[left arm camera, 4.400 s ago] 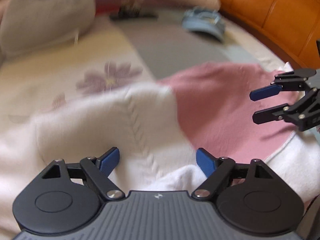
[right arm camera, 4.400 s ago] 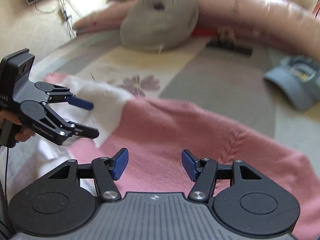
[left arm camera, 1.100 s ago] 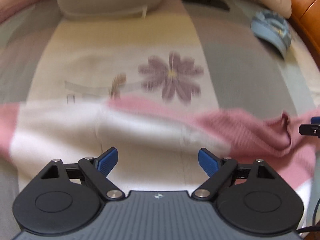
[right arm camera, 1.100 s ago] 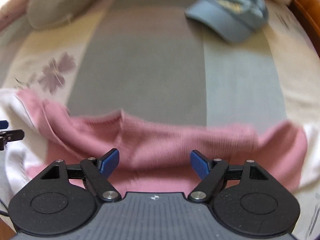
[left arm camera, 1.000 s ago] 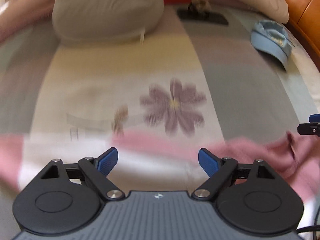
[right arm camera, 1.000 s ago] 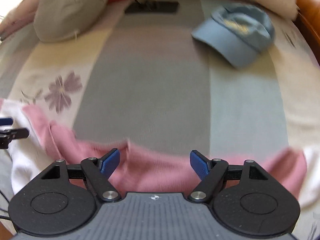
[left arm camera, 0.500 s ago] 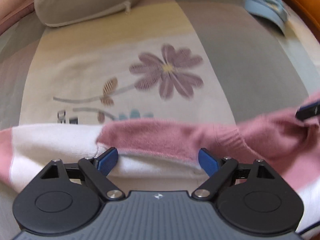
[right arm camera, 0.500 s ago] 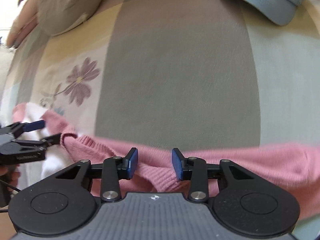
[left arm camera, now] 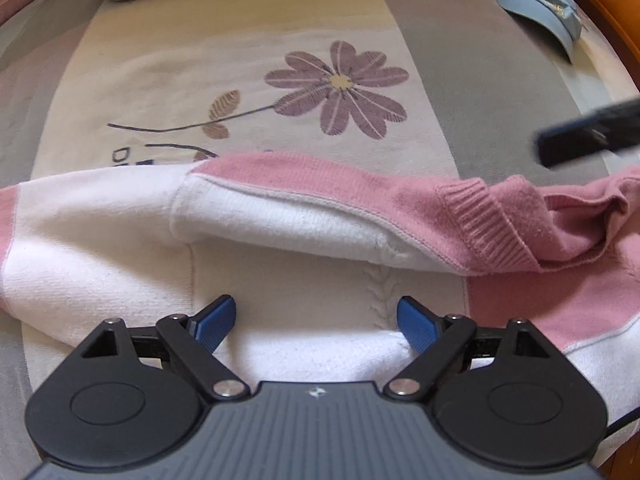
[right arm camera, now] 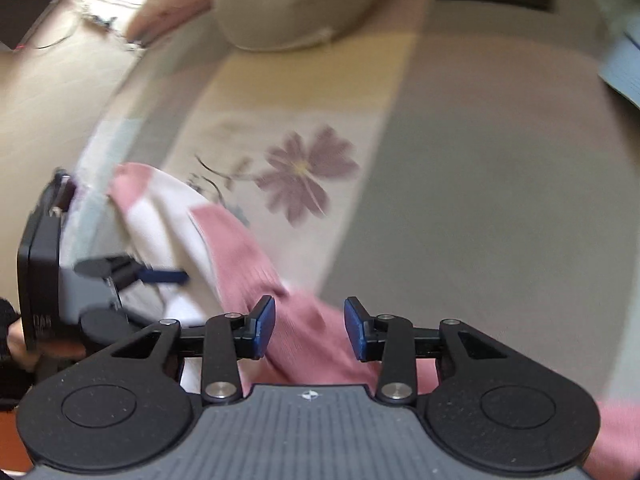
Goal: Fold clothes
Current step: 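Grasp the other pink sleeve cuff with the right gripper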
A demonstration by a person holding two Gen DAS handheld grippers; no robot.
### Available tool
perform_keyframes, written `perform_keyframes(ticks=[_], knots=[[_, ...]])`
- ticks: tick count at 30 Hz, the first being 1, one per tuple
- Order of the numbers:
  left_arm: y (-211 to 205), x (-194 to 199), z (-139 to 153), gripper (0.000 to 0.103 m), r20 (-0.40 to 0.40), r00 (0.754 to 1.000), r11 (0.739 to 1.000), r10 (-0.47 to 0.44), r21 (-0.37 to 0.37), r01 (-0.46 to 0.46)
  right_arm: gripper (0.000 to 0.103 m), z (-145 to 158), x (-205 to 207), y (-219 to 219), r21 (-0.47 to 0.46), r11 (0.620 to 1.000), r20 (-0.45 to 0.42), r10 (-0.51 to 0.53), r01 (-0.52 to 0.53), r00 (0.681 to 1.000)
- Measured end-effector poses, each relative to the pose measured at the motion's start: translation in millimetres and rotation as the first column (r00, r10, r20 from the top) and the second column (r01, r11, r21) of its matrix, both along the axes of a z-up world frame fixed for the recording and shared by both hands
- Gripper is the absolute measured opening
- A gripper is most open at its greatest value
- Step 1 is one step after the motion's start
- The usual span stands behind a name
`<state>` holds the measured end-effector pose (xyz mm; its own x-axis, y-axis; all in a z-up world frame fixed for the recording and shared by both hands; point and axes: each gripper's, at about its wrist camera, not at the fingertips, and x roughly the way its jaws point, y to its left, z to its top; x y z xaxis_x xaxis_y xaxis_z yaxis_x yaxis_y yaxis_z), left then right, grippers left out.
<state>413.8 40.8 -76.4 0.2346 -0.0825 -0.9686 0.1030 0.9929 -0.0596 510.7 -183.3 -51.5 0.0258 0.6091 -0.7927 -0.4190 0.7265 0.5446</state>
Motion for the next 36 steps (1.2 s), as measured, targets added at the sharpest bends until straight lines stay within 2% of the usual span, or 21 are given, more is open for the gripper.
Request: perform_keyframes(ticks=[2,5,9,15,19,21,28,31,36], knots=[[4.6,-2.9,4.5,0.088,0.018,1.000,1.000,0.007,0.002,-0.007,0.044,-10.2,13.2,11.0,0.031,1.000,-0.026,0.002,-0.001,1.000],[13.6,-5.2,10.2,0.088,0.033,0.999,1.000,0.012,0.004,-0.012,0.044,-30.9,22.4,29.9,0.022,1.000,-0.064,0.018,-0.017,0.998],[27.7,-3.3,22.7,0.087,0.068,0.998,1.000,0.005,0.007,-0.005,0.044,-39.2,5.5,44.6,-0.020,0.997,-0.044,0.078,-0.079,0.996],[39.7,3.5,27.9,0.087,0.102,0.995,0.999,0.012,0.046,-0.017,0.044,-25.6,-31.3,52.6,-0.094,0.984,0.112,0.164,-0.154,0.980],[37.5,6.6,29.3,0.087,0.128,0.992,0.999,0.006,0.032,-0.011,0.043,-15.5,-43.7,57.5,-0.137,0.972,0.235,0.218,-0.190,0.947],[35.8,7.7,29.6,0.087,0.138,0.990,1.000,0.001,0.028,-0.005,0.042,-13.2,-48.6,59.5,-0.136,0.969,0.271,0.238,-0.208,0.933],[33.8,12.0,25.1,0.087,0.133,0.991,0.999,0.007,0.030,-0.011,0.036,-18.0,-50.3,60.7,-0.088,0.971,0.249,0.239,-0.224,0.939],[33.3,12.6,21.6,0.087,0.121,0.993,0.999,0.019,0.026,-0.022,0.036,-17.1,-52.6,66.0,-0.090,0.960,0.249,0.278,-0.264,0.928],[31.9,11.6,20.6,0.087,0.114,0.993,0.999,0.033,0.006,-0.034,0.035,-28.7,-43.0,68.4,-0.011,0.964,0.148,0.264,-0.265,0.953]])
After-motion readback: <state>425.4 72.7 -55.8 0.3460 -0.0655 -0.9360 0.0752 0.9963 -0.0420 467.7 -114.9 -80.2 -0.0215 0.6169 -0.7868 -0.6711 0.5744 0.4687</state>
